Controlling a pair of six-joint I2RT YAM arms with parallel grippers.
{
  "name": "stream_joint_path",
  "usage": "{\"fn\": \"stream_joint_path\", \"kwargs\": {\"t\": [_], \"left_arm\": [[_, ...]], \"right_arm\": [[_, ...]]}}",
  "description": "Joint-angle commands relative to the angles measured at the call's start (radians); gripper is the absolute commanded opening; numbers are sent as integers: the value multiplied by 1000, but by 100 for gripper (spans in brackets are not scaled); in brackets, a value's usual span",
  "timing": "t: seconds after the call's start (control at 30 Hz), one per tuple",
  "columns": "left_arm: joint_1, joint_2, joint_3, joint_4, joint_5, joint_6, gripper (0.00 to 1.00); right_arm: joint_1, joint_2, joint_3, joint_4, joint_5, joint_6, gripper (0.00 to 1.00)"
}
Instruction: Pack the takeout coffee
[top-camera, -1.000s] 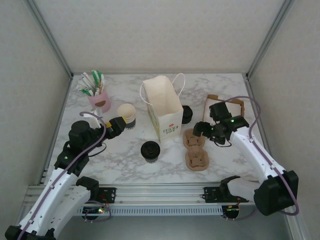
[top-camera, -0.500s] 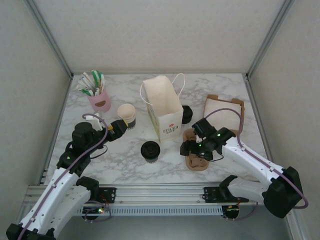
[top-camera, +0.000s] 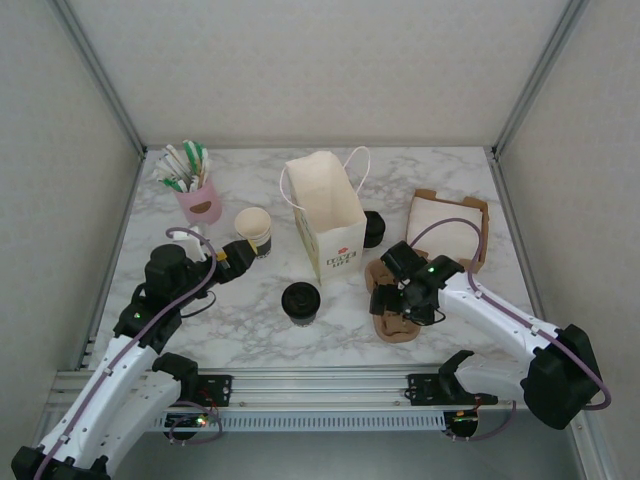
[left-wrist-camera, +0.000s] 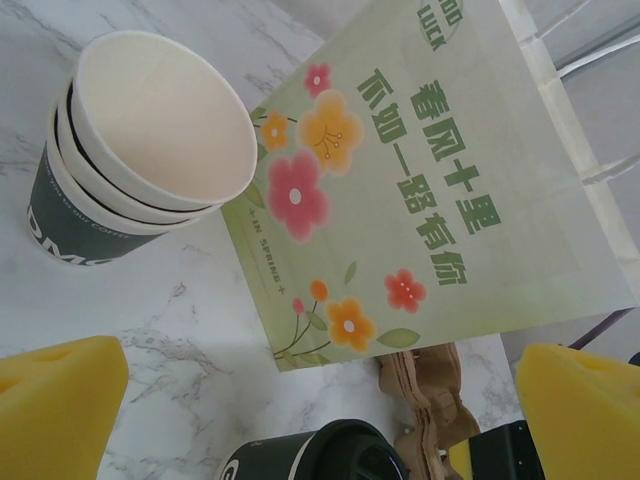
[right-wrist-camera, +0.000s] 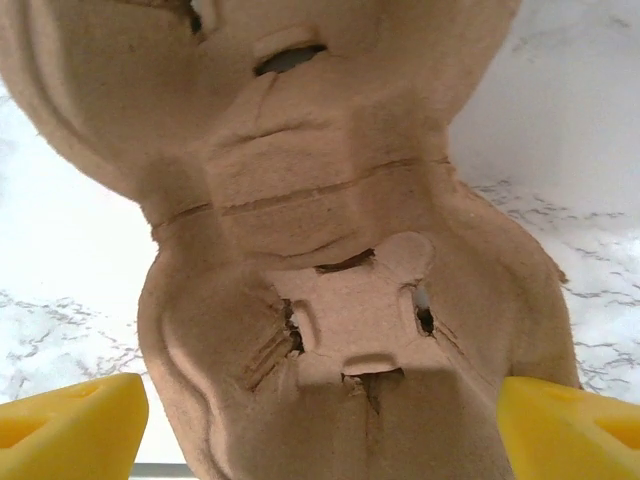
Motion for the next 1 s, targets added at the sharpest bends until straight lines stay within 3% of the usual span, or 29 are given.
{"fn": "stream_joint_path", "kwargs": {"t": [0.0, 0.1, 0.3, 0.6, 0.63, 0.77, 0.97], "left_arm": [[-22, -21, -12, 17, 9, -34, 100], [-70, -31, -34, 39, 8, -68, 100], [-224, -76, -52, -11, -84, -81, 100], [-362, -48, -19, -55, -95, -41, 100], [-380, -41, -12, -50, -104, -40, 100], [-480, -5, 8, -27, -181, -47, 100], [-637, 83, 60, -21, -313, -24, 100]], "right_arm": [[7, -26, 44, -47, 42, 18, 91], [8, -36, 87, -63, 43, 10, 99], [6, -6, 171, -94, 81, -16, 99], [3, 19, 191, -56, 87, -206, 99], [1, 31, 196, -61, 83, -216, 98], [1, 56, 182, -39, 86, -240, 78], [-1, 133, 202, -42, 87, -259, 66]]}}
